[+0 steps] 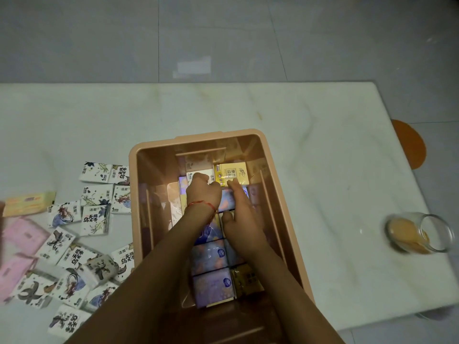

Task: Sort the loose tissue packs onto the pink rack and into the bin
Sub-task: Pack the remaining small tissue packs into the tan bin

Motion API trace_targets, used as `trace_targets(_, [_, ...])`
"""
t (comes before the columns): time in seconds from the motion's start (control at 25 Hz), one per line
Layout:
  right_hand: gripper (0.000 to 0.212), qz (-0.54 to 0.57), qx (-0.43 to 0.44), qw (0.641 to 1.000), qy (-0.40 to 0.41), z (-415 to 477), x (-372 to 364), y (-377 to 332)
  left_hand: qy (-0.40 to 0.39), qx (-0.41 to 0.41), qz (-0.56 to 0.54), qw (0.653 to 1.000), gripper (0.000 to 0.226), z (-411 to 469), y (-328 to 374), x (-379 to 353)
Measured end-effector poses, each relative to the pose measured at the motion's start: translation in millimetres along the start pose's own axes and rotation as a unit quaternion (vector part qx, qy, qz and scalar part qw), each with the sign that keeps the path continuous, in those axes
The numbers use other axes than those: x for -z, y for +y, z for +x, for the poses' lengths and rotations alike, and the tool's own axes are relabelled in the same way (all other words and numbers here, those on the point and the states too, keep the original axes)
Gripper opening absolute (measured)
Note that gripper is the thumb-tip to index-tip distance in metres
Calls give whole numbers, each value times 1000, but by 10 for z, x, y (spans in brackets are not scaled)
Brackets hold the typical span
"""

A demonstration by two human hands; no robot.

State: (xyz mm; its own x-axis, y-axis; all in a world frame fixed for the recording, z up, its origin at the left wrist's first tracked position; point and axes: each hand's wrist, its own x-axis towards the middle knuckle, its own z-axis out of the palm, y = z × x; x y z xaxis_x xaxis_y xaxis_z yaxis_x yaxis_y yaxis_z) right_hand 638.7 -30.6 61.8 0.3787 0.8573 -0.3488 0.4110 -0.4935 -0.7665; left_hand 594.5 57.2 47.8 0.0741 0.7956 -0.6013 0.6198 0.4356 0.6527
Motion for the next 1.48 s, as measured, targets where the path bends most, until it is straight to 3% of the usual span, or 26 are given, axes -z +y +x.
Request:
trace_targets(0.08, [53,-37,87,993,66,-129,78,-69,51,-160,19,986,30,-359,-77,254])
trace_targets(0.16, [52,-99,101,969,202,-240,226,-40,189,-316,52,928,36,-737,-211,544])
trace_targets(0.2, [50,-159,83,947,266,-296,334,-8,250,-327,85,907,43,-859,-320,666])
trace_targets(0.24, [49,-215,46,934,281,-348,437,8,282,-295,101,907,54,-927,-454,751])
trace_targets(0.36, [57,-198,-86,971,105,-368,570,12,183,-110,18,977,70,-940,-685,727])
trace_targets(0.44, [63,-198,-91,974,66,-385,592,19,152,-88,48,983,74,-941,-662,670])
trace_targets(0.6, [60,-166,-96,967,167,-473,903,185,70,-126,56,988,70,-892,-433,469])
trace_targets(0.84, [53,-172,-178,939,240,-498,1533,731,-25,-168,40,985,70,-1193,-36,-246])
trace_targets(0.96, [38,-209,-90,897,379,-527,1534,761,-51,-179,-3,983,66,-1219,-82,-404])
trace_targets(1.0, [34,-167,-77,910,371,-494,1434,730,-44,-187,-10,981,63,-1190,-128,-431])
trace_targets(1.08, [21,55,-134,956,254,-299,1194,629,-31,-196,-37,979,56,-1106,-230,-448])
trace_targets(1.12, [15,192,-212,937,200,-147,1103,634,-37,-187,-54,980,55,-1066,-267,-450])
trace_targets(1.16, [18,290,-292,895,172,7,1052,674,-47,-178,-67,981,54,-1038,-286,-456])
trace_targets(1.2, [24,342,-340,861,163,154,1022,740,-55,-168,-76,981,54,-1023,-292,-460])
trace_targets(1.32, [29,360,-359,844,172,447,1029,868,-61,-153,-91,982,57,-1035,-267,-489])
trace_targets(1.48, [14,383,-340,833,210,534,1083,849,-87,-178,-119,973,51,-989,-276,-425])
